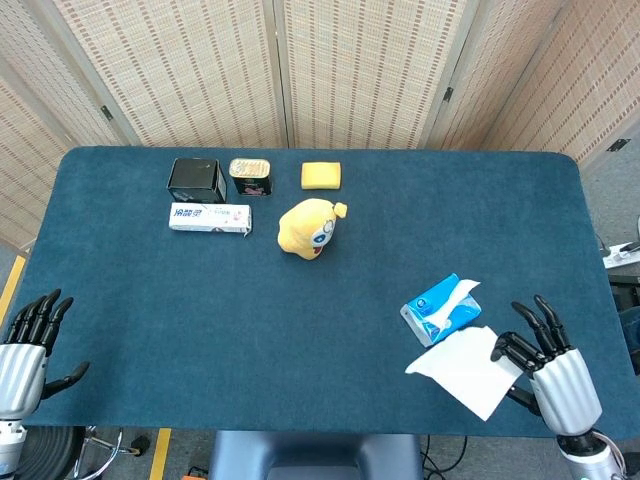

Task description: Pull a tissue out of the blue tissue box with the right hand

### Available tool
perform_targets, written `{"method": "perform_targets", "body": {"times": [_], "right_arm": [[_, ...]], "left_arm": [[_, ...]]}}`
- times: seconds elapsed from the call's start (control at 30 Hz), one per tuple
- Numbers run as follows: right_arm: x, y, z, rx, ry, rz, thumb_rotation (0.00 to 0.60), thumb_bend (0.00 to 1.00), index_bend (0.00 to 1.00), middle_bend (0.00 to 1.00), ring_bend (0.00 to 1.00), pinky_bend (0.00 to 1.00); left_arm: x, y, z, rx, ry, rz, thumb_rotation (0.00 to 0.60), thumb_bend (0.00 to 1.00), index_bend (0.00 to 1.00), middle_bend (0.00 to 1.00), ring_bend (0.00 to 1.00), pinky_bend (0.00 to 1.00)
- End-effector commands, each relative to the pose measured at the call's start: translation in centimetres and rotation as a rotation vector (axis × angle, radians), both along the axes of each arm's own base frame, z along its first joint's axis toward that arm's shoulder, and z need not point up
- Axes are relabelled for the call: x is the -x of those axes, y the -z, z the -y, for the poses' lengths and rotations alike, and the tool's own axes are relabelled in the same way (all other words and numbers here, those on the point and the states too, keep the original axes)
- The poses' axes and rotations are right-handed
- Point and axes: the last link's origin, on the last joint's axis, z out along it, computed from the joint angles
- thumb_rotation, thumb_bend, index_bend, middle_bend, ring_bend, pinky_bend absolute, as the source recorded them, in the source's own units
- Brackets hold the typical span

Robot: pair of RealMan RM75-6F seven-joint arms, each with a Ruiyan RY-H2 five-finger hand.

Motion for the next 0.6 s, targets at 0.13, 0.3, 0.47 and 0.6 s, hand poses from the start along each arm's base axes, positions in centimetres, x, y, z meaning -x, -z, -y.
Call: {"method": "perform_targets", "body": {"times": [0.13,0.3,0.47,0.6], "right_arm": [[1.8,3.2,0.5,-0.144,0.094,-0.105,0.6,0.44,0.74,0.52,0.13,0.05],[2.3,5.2,1.4,-0.195,0.143,-0.18,0.6,0.44,0.74,0.5,0.13,0.05],[2.7,5.7,1.6,-0.23,0.185,-0.22,0.6,0.38,0.55,0.31,0.06,0.02],[2.6,5.0,1.6,-0.225,0.203,-0.217,0.6,0.25,0.11,0.04,0.0,0.0]], "left_arm": [[0.0,0.0,0.0,0.0,0.0,0.0,0.6,0.24,0.0,0.0,0.0,0.13],[0.1,-0.1,0.0,0.0,-0.003,0.004,0.6,0.24,0.0,0.0,0.0,0.13],[0.1,-0.1,0.0,0.001,-0.003,0.005,0.6,0.23,0.0,0.0,0.0,0.13],[0.1,0.0,0.0,0.002,-0.002,0.002,0.6,0.23,0.0,0.0,0.0,0.13]]}}
